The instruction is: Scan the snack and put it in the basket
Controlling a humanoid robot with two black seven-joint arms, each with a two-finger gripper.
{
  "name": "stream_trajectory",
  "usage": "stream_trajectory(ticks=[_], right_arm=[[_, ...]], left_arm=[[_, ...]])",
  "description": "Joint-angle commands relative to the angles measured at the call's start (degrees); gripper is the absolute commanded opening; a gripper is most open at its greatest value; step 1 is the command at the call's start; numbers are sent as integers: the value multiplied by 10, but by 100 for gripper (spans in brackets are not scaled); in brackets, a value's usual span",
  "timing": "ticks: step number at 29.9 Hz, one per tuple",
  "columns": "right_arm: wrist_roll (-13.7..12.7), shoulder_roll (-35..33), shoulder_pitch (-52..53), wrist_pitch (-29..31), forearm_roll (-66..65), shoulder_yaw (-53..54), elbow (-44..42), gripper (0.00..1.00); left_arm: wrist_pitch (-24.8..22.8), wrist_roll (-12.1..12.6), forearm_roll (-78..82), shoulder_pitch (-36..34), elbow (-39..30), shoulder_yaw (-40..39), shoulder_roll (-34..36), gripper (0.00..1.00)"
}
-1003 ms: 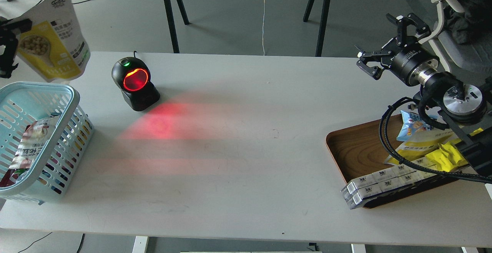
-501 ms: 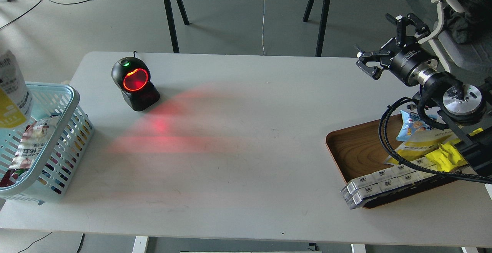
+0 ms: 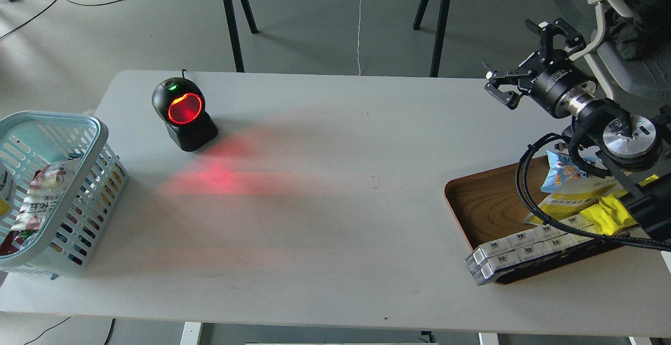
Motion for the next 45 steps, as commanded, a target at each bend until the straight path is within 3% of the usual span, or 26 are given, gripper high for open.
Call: stream_trajectory(ticks=[1,5,7,10,14,15,18,28,32,37,42,45], right_arm=[[0,1,0,0,0,0,-1,97],[0,0,-1,0,0,0,-1,97],[0,1,-1,0,-1,0,-1,97],[0,2,-1,0,0,0,-1,97],[0,2,-1,0,0,0,-1,97],[0,2,-1,0,-1,0,-1,97],[0,2,-1,0,0,0,-1,97],[0,2,10,-2,-1,-14,2,97],[1,2,20,-7,-1,-16,3,97],[1,5,47,-19,-1,-39,2,97],[0,5,64,-19,-1,-55,0,97],[0,2,67,-18,-1,-59,0,98]], left_arm=[[0,-3,-15,1,7,21,-10,0],[0,-4,-16,2,8,30,-10,1],[0,-4,-17,1,8,30,-10,10],[0,-4,-16,1,8,28,-9,33],[0,-3,-18,-4,8,24,-8,88],[0,-3,-22,-5,7,21,-6,91],[0,-3,-40,-7,4,1,-3,96],[0,-2,-179,-9,4,-176,-19,97],[-10,4,-330,-44,6,-264,-103,97],[-99,12,-504,-106,8,-335,-222,97],[-133,55,-700,-139,17,-365,-316,97],[-172,57,-809,-148,49,-385,-381,97]])
